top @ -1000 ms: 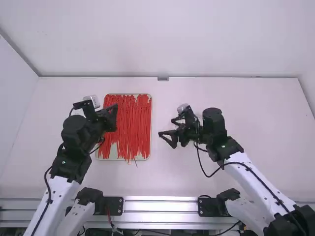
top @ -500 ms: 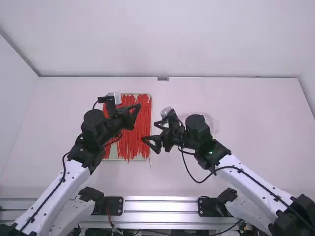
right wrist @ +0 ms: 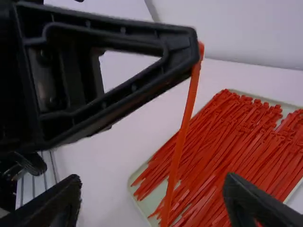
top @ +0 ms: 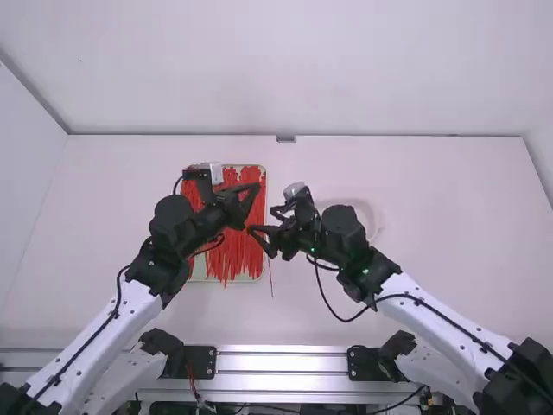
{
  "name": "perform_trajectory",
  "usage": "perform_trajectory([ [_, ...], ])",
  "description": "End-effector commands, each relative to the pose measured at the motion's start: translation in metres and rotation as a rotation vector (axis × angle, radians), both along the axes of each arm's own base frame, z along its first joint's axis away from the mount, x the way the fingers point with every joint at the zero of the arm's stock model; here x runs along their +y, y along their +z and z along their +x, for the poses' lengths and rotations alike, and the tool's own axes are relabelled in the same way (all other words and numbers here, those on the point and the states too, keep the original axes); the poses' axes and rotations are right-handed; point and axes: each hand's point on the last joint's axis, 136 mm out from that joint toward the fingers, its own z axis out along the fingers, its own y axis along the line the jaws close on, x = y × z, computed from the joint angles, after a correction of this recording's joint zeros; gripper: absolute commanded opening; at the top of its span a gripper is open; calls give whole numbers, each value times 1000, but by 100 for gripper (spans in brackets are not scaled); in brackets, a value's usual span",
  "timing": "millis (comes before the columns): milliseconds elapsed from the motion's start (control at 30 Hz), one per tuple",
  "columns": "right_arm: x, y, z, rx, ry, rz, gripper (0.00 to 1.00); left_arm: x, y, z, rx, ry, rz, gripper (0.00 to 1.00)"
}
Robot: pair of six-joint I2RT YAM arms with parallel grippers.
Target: Fasten the cable tie
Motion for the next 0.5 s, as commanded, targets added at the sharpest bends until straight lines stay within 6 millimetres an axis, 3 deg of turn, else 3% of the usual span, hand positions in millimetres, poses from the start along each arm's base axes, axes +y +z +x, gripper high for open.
perform_trajectory([
  [0, 1, 19, 6, -26, -18, 31, 67, -1, 4, -3, -7, -10, -13, 2],
  [33, 2, 19, 6, -28, -16, 32, 62, -1, 4, -3, -9, -10, -14, 1],
  [267, 0, 18, 7, -24, -17, 30, 56, -13, 11, -10, -24, -52, -37, 1],
  [333, 0, 18, 7, -24, -18, 30, 46, -15, 12, -10, -29, -53, -39, 1],
  [467, 2, 17, 5, -20, -11, 28, 8, -14, 11, -10, -27, -52, -37, 1],
])
